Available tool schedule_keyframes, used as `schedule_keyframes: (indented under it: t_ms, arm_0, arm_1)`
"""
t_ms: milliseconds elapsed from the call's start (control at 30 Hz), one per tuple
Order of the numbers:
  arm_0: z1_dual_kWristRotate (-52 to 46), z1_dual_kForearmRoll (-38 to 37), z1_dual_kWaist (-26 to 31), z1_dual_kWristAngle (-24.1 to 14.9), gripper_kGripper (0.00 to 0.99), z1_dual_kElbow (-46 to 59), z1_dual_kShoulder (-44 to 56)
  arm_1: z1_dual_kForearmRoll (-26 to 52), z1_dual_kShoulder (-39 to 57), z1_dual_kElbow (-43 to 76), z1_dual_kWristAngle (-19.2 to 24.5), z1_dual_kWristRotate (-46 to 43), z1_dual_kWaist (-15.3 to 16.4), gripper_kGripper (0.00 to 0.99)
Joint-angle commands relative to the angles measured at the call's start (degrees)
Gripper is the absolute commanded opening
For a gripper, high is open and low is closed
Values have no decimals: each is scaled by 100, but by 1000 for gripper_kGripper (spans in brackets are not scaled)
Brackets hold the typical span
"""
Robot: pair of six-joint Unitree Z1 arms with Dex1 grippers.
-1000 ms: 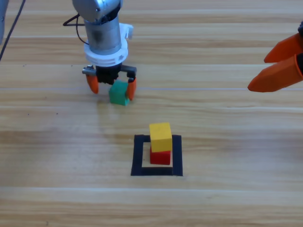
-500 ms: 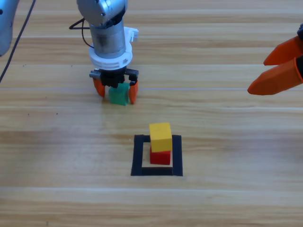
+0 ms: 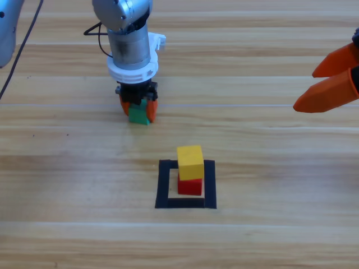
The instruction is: Stack the blocks in the rectangular block: red at the bottom, yellow in the middle, green on top
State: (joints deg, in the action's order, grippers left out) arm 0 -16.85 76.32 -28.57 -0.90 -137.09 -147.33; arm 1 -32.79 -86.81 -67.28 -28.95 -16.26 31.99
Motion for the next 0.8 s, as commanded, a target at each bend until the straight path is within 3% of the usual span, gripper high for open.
schedule_keyframes:
  t_ms: [33,200,467,800]
  arm_0:
    - [-424,234,-245,46,0,138,486]
    - [-1005,463,-316,231,0,631,1559]
    - [-1998,471,-975,240,0,1923,3158]
    - [-2569,480,-1555,222,0,2195,3132]
  arm_1:
    - [115,-47,153,-23,-44,149,990]
    - [115,-47,162,-23,-44,140,990]
    - [115,-38,171,-23,-44,140,990]
    - [115,-20,206,-23,-44,140,990]
